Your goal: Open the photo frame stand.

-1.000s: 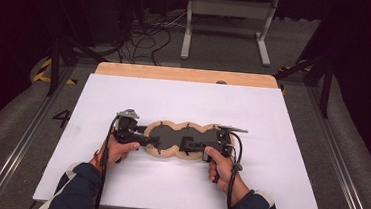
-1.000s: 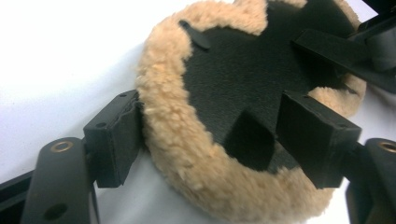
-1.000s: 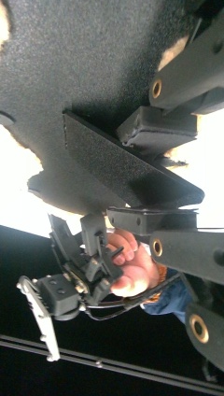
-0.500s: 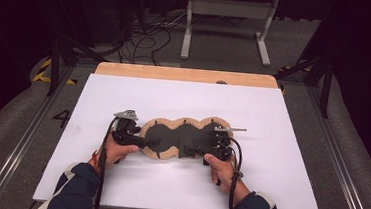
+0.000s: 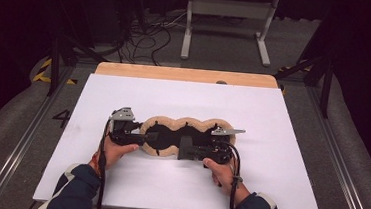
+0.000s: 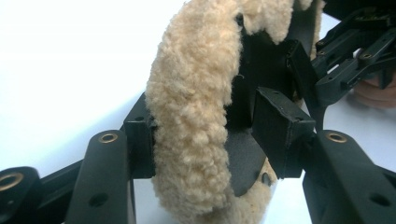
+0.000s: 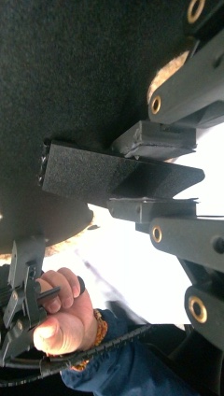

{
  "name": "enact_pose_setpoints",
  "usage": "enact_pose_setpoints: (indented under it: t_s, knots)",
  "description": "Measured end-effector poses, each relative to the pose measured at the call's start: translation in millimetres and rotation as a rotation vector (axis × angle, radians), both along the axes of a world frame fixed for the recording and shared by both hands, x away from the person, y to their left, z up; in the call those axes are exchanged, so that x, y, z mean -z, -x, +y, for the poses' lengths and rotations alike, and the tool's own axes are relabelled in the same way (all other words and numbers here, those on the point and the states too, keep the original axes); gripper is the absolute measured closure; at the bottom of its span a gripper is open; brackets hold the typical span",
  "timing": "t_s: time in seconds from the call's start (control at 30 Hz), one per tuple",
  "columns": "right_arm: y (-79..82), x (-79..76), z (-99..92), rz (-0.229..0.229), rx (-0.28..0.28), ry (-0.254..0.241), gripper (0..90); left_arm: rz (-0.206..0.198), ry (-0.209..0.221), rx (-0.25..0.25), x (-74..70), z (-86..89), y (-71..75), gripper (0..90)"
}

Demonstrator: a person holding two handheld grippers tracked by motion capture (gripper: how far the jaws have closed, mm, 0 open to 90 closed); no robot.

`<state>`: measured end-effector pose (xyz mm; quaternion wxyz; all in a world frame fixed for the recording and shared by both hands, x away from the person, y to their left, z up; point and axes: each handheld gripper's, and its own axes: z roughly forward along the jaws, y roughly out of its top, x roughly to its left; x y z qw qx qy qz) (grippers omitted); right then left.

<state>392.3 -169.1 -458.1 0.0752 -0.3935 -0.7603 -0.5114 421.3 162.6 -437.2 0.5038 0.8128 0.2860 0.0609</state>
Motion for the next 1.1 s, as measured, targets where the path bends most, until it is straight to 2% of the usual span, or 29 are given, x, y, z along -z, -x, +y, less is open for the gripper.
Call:
enact_pose_setpoints:
  t_s: [0.13, 0.27, 0.33, 0.4, 0.5, 0.53, 0.6, 0.63, 0.77, 0.83, 0.87, 0.9, 0.93, 0.97, 1.03, 1.1]
  knots:
    - [2.0, -0.4, 0.8, -0.019, -0.004, 0.023, 74.9, -0.064, -0.032, -0.006, -2.6, -2.3, 8.6, 46.3]
    - [6.8, -1.8, 2.8, -0.066, -0.022, 0.081, 75.2, -0.082, -0.036, 0.024, -1.3, 1.8, 15.3, 48.3]
    - [8.8, -2.0, 3.1, -0.079, -0.025, 0.090, 75.2, -0.079, -0.037, 0.034, -1.0, 2.9, 15.3, 48.9]
    - [9.7, -2.2, 3.3, -0.081, -0.023, 0.096, 75.2, -0.065, -0.048, 0.027, 1.3, 1.3, 13.1, 46.0]
    - [10.0, -1.6, 3.1, -0.085, -0.018, 0.099, 75.2, -0.003, -0.110, 0.035, 11.0, -3.1, 7.7, 35.7]
    - [10.2, -1.6, 3.2, -0.088, -0.019, 0.102, 75.2, 0.021, -0.101, 0.051, 13.8, -3.3, 6.5, 34.7]
    - [10.9, -2.3, 3.6, -0.097, -0.021, 0.112, 75.0, 0.026, -0.094, 0.056, 14.9, -3.4, 6.3, 35.8]
    - [11.4, -2.4, 3.9, -0.103, -0.019, 0.116, 74.8, 0.009, -0.097, 0.067, 14.5, -3.1, 5.4, 39.6]
    - [11.4, -2.3, 3.9, -0.103, -0.020, 0.115, 75.0, -0.002, -0.114, 0.072, 15.2, -5.2, 8.0, 41.4]
    - [11.7, -2.5, 4.3, -0.109, -0.020, 0.123, 75.0, -0.023, -0.132, 0.067, 13.4, -6.4, 10.6, 41.9]
    - [12.2, -2.9, 4.6, -0.112, -0.019, 0.128, 75.7, -0.050, -0.155, 0.059, 11.4, -8.2, 12.9, 41.9]
    - [12.2, -2.9, 4.6, -0.112, -0.019, 0.128, 75.7, -0.050, -0.155, 0.059, 11.4, -8.2, 12.9, 42.0]
    - [12.6, -3.5, 4.7, -0.118, -0.022, 0.131, 75.8, -0.096, -0.188, 0.040, 9.1, -10.6, 15.3, 42.5]
    - [12.6, -3.5, 4.7, -0.118, -0.022, 0.131, 75.8, -0.096, -0.188, 0.040, 9.1, -10.6, 15.3, 43.7]
    - [12.5, -4.7, 4.8, -0.132, -0.007, 0.148, 74.4, -0.138, -0.213, 0.017, 8.2, -12.1, 17.3, 46.5]
    - [10.9, -4.1, 3.0, -0.127, 0.000, 0.142, 75.1, -0.144, -0.214, 0.007, 8.4, -13.2, 17.5, 46.5]
